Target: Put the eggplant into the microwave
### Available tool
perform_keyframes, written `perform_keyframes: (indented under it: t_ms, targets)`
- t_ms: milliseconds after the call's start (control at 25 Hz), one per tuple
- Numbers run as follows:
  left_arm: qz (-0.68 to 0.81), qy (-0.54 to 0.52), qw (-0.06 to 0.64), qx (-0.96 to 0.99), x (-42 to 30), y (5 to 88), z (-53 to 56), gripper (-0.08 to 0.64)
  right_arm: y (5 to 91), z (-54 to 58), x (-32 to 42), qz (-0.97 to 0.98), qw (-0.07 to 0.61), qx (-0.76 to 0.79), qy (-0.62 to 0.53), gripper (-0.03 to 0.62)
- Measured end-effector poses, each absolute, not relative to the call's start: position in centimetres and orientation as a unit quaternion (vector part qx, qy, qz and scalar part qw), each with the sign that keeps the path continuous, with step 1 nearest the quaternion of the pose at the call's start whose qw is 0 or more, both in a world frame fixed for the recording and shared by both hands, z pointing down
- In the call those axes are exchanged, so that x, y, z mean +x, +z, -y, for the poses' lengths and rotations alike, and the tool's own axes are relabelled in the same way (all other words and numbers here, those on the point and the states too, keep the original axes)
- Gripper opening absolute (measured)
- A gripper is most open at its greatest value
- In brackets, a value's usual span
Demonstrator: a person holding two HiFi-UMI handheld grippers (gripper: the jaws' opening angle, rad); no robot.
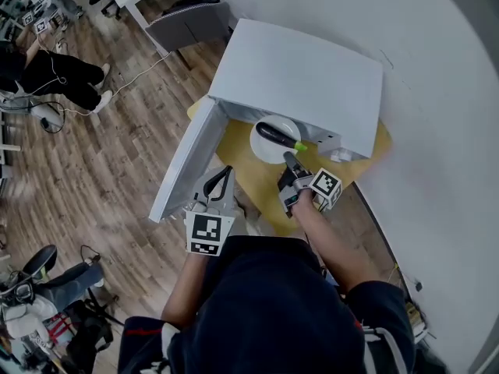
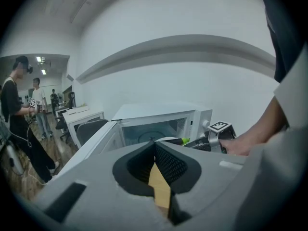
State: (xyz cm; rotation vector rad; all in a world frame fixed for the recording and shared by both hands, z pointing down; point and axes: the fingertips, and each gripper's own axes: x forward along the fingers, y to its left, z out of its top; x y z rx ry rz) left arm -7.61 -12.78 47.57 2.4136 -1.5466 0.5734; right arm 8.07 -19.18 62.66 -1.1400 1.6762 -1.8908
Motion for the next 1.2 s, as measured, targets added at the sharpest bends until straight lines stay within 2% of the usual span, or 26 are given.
perform_keyframes:
  t_ms: [600,1200]
  targets:
    - [0.469,0.217,0.104,0.85,-10.9,48.3,13.2,0.017,64.8,21.6,6.9,-0.562,0.234,-0.456,-0.649,0.021]
    - [0.432,0.24,0.108,0.863,-9.7,50.0,13.2,0.017,67.2,23.1,7.0,-0.532,0.259,-0.473,-0.652,0.021]
